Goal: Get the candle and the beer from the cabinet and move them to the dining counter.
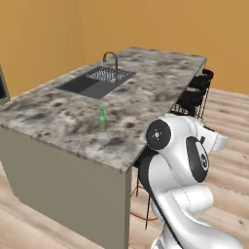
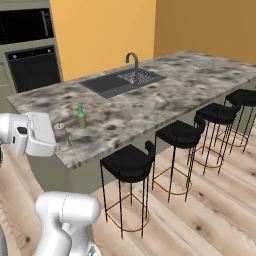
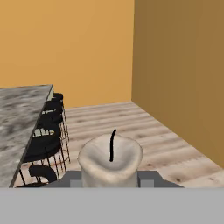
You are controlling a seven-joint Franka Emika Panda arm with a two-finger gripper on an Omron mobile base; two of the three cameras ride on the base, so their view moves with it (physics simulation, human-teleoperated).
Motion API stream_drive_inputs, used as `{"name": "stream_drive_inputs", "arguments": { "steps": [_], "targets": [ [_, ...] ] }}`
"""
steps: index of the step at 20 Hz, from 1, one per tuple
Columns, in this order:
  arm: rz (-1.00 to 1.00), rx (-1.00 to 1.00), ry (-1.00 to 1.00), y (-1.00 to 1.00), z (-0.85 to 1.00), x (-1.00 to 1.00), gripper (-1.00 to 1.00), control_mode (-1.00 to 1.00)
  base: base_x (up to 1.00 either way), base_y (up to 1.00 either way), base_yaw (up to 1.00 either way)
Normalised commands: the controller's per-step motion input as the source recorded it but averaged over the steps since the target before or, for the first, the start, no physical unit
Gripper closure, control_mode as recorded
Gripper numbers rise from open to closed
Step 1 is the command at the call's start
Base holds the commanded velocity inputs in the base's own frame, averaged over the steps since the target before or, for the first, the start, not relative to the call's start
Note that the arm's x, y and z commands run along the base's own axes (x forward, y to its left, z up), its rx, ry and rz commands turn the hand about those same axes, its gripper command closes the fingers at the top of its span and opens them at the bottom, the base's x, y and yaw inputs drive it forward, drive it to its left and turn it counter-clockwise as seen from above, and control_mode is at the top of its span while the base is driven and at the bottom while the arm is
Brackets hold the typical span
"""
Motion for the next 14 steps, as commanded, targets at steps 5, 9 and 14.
{"name": "stream_drive_inputs", "arguments": {
  "steps": [5, 9, 14],
  "targets": [
    [0.00, 0.00, 0.00, 0.00, 0.00, 0.00, 1.00, 1.00, 0.29, -0.72, 0.37],
    [0.00, 0.00, 0.00, 0.00, 0.00, 0.00, 1.00, 1.00, 0.29, -0.72, 0.38],
    [0.00, 0.00, 0.00, 0.00, 0.00, 0.00, 1.00, 1.00, 0.29, -0.70, 0.38]
  ]
}}
